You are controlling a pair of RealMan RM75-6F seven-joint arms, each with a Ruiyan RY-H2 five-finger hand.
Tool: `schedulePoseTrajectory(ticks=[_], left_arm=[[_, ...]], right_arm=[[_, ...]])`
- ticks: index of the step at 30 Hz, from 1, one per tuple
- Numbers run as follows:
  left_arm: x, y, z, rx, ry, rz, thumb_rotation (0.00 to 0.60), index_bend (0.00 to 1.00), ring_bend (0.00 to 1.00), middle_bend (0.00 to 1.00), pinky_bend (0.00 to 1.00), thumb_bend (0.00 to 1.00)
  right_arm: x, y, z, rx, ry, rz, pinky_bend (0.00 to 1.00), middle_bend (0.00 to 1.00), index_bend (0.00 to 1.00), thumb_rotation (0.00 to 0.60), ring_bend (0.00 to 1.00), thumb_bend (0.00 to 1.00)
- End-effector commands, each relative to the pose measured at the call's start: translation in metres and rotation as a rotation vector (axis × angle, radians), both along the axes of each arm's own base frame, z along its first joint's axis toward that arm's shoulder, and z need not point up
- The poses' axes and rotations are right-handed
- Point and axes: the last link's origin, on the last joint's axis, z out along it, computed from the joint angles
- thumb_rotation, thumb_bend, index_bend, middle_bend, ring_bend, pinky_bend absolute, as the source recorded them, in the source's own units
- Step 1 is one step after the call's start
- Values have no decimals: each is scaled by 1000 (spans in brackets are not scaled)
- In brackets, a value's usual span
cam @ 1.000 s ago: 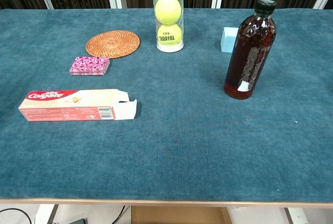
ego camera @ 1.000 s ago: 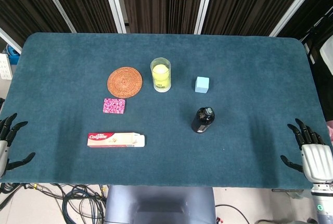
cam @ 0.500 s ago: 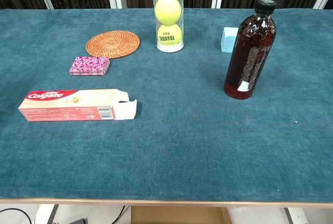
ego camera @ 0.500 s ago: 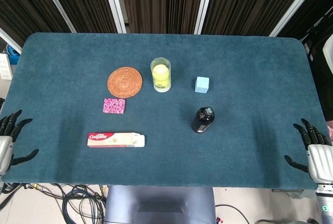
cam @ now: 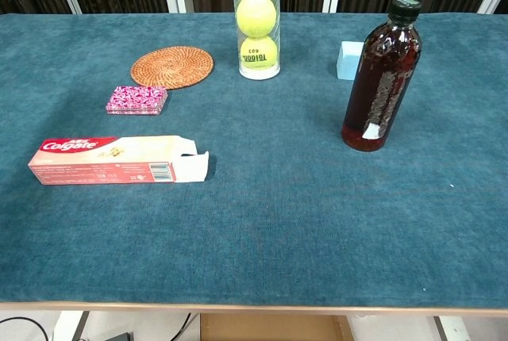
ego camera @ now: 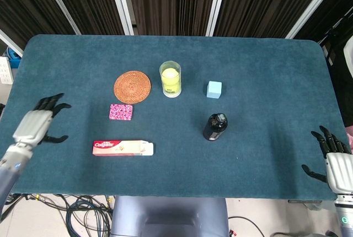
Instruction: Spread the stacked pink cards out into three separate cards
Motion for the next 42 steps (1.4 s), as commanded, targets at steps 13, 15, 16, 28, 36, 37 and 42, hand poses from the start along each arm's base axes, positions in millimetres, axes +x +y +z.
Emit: schedulePoseTrajectory(ticks=[13,15,16,28,36,37,42], left_arm=[[57,106,-60,-154,124,30,600,306,0,88,0,165],[59,107,-67,-160,133,33,600,307,0,88,0,165],[60,107,-71,-163,141,33,600,307,0,87,0,165],[63,112,-107,-189,191,52,600,327,0,87,0,165],[78,121,-118,-196,205,57,600,330,0,87,0,165],[79,121,-119,-195,203,60,600,332,0,87,0,165],[81,124,-122,-190,221,66,600,339,0,87,0,165]], right_arm=[[-4,-6,-5,19,11,-25,237,59,161,600,123,113],[-4,-6,-5,20,10,-26,237,59,161,600,123,113],[-3,-7,-6,21,9,-25,237,59,161,600,123,113],[-4,-6,-4,18,4,-24,237,59,161,600,124,112],[-4,-7,-4,21,3,-26,237,59,161,600,124,112],[-4,-6,-4,21,3,-25,236,59,161,600,124,112],[-5,-7,-3,20,0,-27,237,61,161,600,125,113]])
